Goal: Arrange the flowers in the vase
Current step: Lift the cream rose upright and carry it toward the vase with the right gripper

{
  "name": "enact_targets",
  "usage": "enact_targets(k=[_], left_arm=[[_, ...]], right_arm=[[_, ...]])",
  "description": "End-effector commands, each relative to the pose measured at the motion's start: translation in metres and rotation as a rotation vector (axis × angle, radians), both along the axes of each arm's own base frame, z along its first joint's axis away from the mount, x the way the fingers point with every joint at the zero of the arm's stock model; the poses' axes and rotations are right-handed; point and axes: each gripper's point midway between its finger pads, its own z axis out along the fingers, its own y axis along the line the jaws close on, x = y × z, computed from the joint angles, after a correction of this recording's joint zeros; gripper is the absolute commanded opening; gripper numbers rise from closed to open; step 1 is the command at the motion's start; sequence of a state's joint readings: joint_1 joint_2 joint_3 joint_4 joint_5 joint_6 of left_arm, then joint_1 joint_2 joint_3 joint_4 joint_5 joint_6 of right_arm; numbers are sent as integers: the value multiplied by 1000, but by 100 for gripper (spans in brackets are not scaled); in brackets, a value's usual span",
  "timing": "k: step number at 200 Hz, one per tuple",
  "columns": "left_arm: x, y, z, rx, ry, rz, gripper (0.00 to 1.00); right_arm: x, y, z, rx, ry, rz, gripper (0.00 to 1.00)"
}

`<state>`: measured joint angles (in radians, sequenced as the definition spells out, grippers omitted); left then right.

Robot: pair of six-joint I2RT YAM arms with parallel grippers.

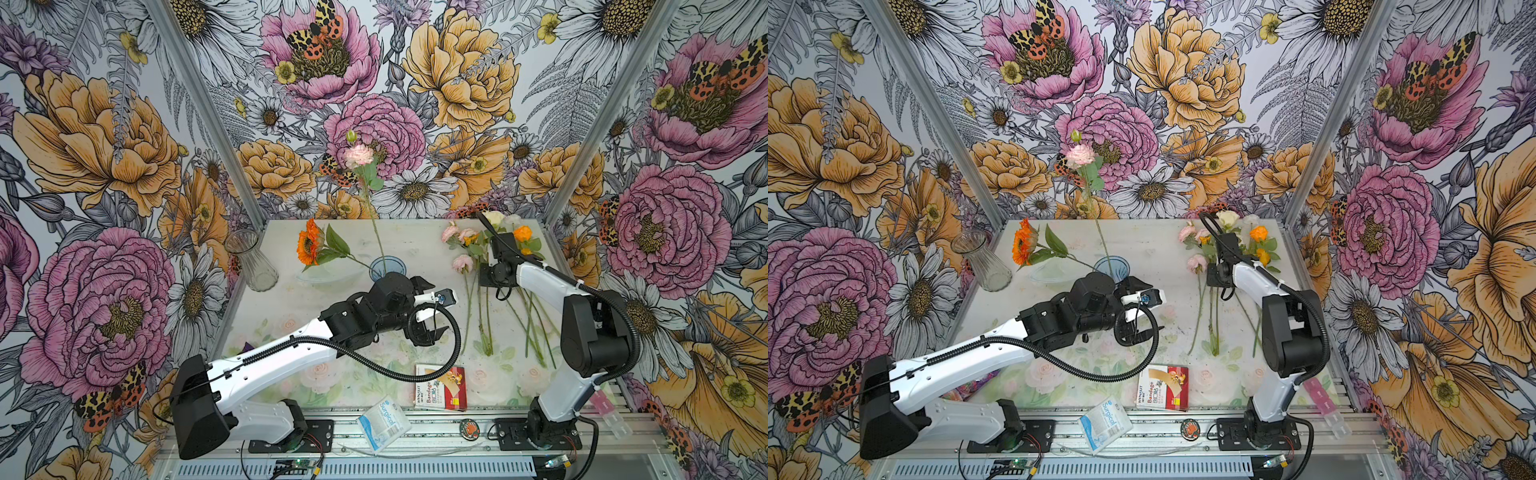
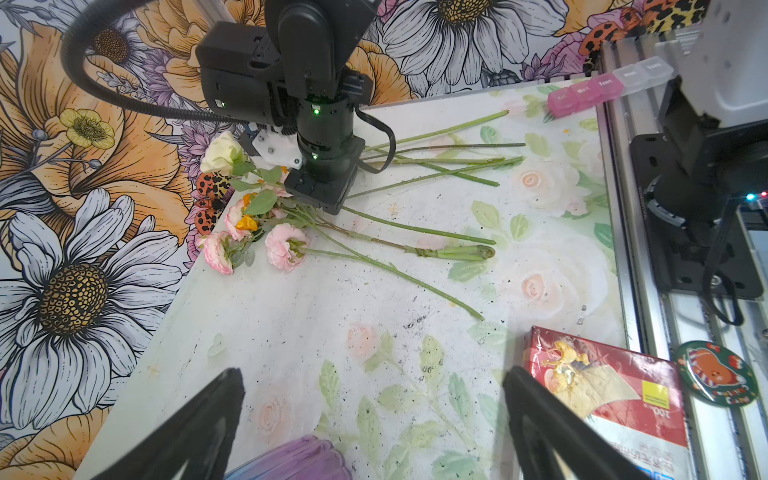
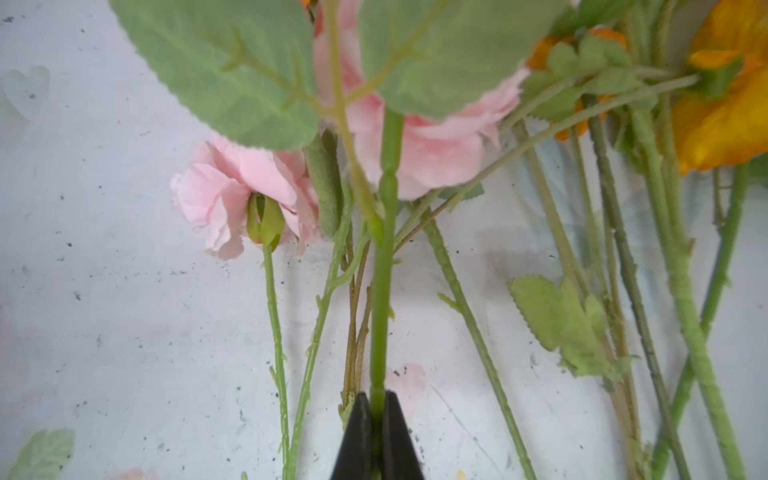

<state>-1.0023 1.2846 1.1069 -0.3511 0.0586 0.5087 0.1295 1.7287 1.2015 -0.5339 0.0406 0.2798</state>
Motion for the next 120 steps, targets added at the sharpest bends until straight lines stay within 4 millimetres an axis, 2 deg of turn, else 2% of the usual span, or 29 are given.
enact_targets(k=[1, 27, 42, 54, 69, 85, 120], left_arm=[[0, 3, 4, 2, -25, 1, 99], [-1, 4, 8, -4, -35, 1, 99], [-2, 5, 10, -8, -40, -1, 99], [-1, 6, 12, -10, -46, 3, 99], [-1, 9, 16, -13, -60, 9, 99], [-2, 15, 27, -26, -76, 11, 99], [-10, 35, 55, -83, -89, -34, 99]], right_arm=[[-14, -14, 21, -68, -8, -11, 0], [-29, -42, 41, -211, -10, -66, 0], [-32, -46, 61, -222, -58, -77, 0], [-32, -42, 80, -196, -110, -69, 0], [-29, -26, 110, -128, -197, -23, 0], [-25, 1, 153, -50, -340, 49, 0], [-36, 72, 255, 151, -732, 216, 0]])
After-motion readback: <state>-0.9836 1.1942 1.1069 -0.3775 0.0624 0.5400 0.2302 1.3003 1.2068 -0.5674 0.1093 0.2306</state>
